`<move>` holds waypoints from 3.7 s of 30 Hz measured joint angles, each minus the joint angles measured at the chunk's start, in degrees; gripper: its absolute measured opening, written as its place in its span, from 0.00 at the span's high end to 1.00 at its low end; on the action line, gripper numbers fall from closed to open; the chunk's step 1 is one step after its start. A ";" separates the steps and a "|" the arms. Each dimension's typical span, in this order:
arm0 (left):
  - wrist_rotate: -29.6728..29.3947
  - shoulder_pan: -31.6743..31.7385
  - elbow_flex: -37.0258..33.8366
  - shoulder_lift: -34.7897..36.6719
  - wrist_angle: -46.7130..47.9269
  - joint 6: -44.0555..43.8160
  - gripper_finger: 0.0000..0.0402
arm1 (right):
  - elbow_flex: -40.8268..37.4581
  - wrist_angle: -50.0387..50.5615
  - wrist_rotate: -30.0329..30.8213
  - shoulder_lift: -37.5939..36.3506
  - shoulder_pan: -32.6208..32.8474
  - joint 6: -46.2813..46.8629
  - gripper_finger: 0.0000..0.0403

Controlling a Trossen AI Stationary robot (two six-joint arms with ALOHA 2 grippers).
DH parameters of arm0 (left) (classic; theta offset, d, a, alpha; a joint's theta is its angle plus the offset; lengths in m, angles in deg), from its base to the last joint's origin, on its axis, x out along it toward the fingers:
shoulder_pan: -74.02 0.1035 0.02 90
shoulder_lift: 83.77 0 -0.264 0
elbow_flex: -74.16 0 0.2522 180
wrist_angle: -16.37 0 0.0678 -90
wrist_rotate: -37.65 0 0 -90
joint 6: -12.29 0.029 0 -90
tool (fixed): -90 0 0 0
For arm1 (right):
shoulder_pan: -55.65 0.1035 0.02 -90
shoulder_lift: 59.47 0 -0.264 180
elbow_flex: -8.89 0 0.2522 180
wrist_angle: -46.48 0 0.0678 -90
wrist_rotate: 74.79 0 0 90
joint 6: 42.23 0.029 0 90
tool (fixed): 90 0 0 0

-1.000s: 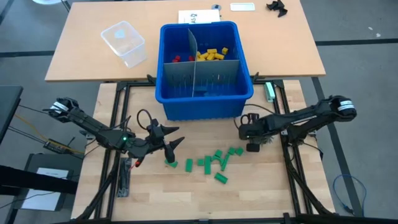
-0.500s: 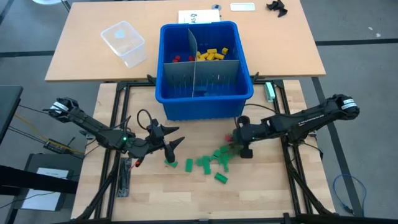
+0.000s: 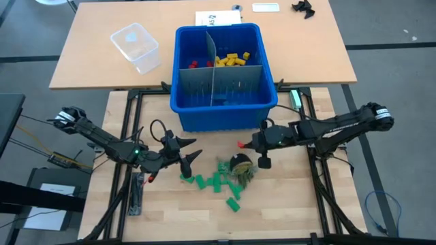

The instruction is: Sort Items/Unsort Items

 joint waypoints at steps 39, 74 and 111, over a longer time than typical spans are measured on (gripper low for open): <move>0.00 0.00 0.00 0.01 -0.06 0.00 0.38 | 72.08 -9.26 -3.53 57.69 -45.89 -14.79 0.97; 5.04 1.39 0.02 -0.01 -10.97 0.36 0.38 | 69.39 51.79 -3.43 21.40 -10.86 -3.38 0.54; 37.40 18.04 23.71 -35.38 16.53 7.85 0.38 | -10.17 -4.75 -5.72 8.57 0.45 7.69 0.42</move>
